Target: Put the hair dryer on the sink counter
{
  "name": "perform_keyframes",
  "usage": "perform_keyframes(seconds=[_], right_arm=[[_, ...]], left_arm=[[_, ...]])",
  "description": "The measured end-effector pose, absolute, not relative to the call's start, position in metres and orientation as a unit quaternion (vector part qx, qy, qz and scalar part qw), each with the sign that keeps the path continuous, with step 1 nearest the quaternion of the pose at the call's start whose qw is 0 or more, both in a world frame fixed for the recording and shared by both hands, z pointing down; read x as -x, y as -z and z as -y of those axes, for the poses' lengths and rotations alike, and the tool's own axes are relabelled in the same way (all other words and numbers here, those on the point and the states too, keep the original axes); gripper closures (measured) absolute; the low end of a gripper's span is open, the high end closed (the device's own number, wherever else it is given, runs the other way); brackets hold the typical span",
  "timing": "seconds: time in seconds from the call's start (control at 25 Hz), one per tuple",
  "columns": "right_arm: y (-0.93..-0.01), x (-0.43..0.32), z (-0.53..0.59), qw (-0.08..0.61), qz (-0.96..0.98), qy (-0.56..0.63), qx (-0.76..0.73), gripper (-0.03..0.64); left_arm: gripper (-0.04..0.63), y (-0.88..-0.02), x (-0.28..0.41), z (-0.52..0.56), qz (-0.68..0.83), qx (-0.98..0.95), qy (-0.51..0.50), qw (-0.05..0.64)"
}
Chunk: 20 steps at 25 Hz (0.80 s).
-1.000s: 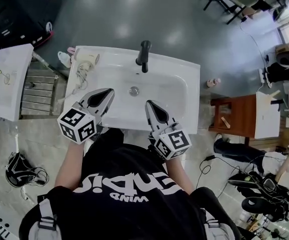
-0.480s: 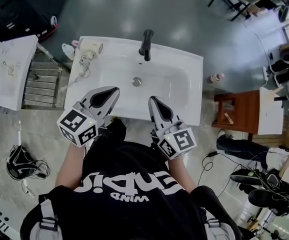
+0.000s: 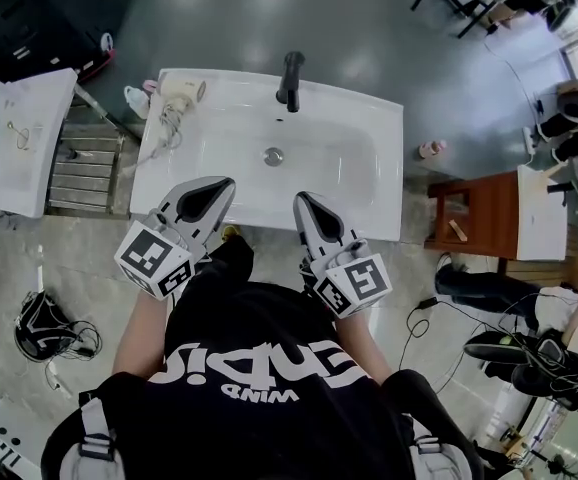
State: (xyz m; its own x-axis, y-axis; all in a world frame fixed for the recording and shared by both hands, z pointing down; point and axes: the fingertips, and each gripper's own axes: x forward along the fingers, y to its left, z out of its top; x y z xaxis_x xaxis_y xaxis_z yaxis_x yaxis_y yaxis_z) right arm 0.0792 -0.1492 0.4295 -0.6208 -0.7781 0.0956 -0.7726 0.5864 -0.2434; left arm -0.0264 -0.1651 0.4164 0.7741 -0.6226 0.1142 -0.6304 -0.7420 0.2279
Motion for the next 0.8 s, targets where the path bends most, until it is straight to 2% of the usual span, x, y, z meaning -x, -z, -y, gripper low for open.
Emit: perform_keyframes(seconds=[0.8], right_arm=[[-0.426,-0.079,0.140,0.014,-0.896,0.128,0.425,0.598]], left_arm=[[0.577,-0.412,0.028,0.153,0.345,-0.931,0.008,0.122]])
